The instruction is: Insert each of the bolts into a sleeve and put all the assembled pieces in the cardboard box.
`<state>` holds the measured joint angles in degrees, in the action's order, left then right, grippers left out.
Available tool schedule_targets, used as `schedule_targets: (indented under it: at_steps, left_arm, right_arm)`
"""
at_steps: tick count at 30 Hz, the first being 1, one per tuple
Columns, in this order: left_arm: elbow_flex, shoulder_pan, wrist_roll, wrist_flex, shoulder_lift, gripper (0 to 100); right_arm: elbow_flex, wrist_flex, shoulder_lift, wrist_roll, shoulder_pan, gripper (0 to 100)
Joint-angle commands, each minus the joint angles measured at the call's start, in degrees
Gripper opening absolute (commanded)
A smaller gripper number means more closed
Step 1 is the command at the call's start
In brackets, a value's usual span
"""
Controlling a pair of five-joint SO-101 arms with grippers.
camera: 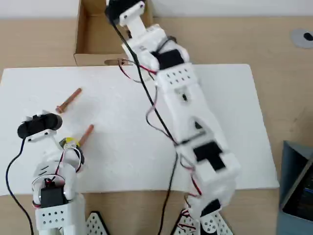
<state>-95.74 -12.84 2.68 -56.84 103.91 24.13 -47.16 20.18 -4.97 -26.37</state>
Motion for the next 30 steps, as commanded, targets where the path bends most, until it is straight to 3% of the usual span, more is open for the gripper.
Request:
schedule_targets:
  at_steps: [1,6,15,21,30]
  left_arm:
    - [0.2,-0.5,-0.2,1.1,0.5,0]
    - [0.2,-0.5,-0.2,1.1,0.5,0]
    - [0.2,-0.5,-0.2,1.0,0.5,0]
    - [0.2,-0.5,-0.2,1.0,0.5,0]
    - [0.2,-0.5,-0.2,1.0,0.5,0]
  right_arm:
    - [15.9,1.8,8.9,-0.4,1.0,0.9]
    - [32.7,1.8,23.2,-0.6,1.0,1.0]
    - [55.9,0.6,41.8,-10.5,0.9,1.4]
    - [61.4,-6.3,45.5,-11.2,0.8,14.1]
    - [62.5,-7.8,45.6,-11.1,1.0,14.1]
